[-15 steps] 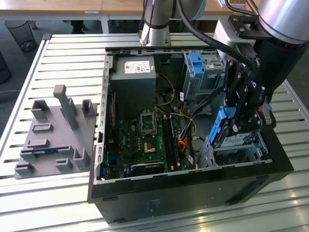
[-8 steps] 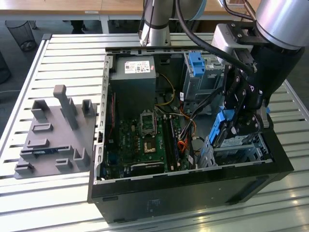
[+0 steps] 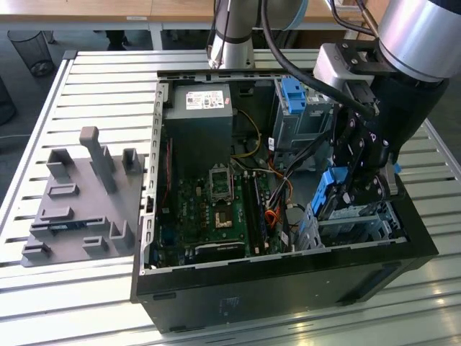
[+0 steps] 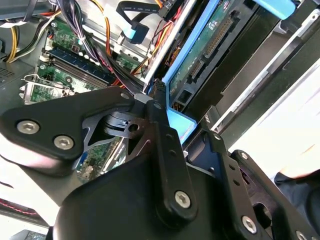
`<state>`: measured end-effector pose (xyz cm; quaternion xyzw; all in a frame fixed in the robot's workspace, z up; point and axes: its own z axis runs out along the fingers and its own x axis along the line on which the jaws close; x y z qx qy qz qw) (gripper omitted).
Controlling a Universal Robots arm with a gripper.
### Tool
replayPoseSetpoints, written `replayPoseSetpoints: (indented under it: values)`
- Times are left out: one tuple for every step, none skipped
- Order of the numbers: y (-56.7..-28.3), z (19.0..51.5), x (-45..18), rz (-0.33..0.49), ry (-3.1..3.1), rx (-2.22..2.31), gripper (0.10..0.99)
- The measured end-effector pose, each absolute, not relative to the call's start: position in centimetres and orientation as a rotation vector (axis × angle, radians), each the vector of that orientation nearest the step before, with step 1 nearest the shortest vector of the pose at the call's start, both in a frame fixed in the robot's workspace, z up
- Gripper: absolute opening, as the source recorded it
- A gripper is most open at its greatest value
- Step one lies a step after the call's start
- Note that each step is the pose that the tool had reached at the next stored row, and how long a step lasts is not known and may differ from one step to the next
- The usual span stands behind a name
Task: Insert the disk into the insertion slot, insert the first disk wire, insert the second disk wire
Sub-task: 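Insert the disk into the insertion slot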
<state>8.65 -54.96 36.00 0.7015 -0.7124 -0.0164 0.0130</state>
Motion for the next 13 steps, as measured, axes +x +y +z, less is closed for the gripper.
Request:
replayPoseSetpoints:
  values:
    - [-54.96,35.94,8.65,-0.051,-2.22,2.186,0.365]
    - [-54.96,35.88,8.65,-0.051,-2.22,2.186,0.365]
    - [-54.95,35.82,8.65,-0.051,-2.22,2.186,0.365]
    - [-54.96,35.76,8.65,-0.051,-2.22,2.186,0.365]
    - [-54.96,35.69,8.65,-0.051,-2.22,2.186,0.365]
    - [-54.95,35.64,8.65,-0.051,-2.22,2.186,0.365]
    - [-54.95,35.58,8.65,-0.051,-2.22,2.186,0.365]
    - [-54.96,35.53,8.65,-0.051,-2.22,2.186,0.365]
    - [-54.96,35.47,8.65,-0.051,-2.22,2.186,0.365]
    - [-54.96,35.42,8.65,-0.051,-2.22,2.186,0.365]
    - [-54.95,35.36,8.65,-0.051,-2.22,2.186,0.365]
    - [-54.95,35.31,8.66,-0.051,-2.22,2.186,0.365]
    - [-54.95,35.25,8.65,-0.051,-2.22,2.186,0.365]
